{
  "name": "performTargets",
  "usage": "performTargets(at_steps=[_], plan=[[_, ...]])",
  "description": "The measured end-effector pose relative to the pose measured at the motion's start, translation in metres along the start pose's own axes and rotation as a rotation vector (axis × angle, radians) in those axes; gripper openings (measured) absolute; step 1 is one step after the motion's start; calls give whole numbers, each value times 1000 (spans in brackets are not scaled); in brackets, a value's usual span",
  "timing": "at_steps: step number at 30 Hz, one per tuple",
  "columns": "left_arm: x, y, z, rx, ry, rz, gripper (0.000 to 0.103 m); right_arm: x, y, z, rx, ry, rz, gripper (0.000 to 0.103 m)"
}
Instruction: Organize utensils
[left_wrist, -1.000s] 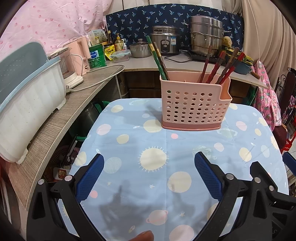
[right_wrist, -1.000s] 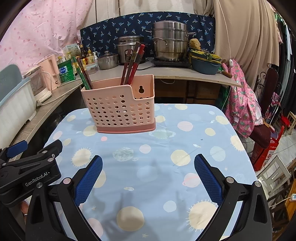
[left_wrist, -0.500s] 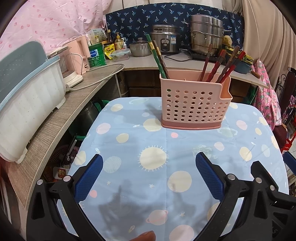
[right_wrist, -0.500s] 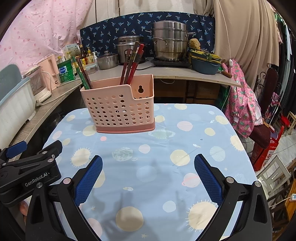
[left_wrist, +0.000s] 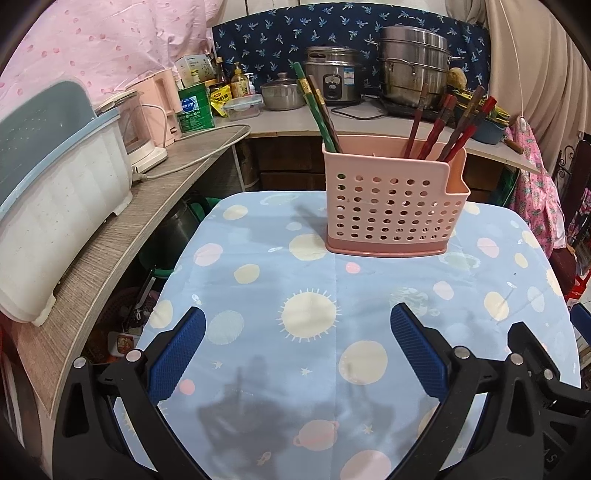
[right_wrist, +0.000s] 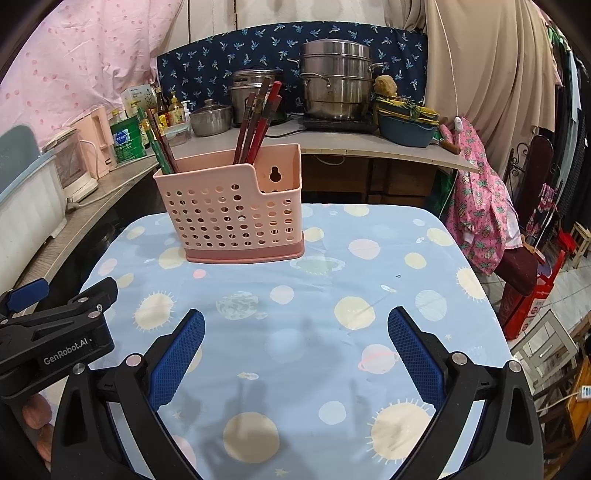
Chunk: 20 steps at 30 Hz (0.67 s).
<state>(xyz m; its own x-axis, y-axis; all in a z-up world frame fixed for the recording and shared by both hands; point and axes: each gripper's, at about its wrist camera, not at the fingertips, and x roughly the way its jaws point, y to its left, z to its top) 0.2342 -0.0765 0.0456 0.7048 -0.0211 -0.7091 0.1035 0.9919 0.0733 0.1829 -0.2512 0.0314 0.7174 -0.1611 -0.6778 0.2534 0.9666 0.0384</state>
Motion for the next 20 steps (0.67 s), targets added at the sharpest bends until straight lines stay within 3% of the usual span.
performTargets(at_steps=[20], plan=[[-2, -4, 1, 15, -26, -12, 96, 7, 2, -3, 2, 9, -12, 96]])
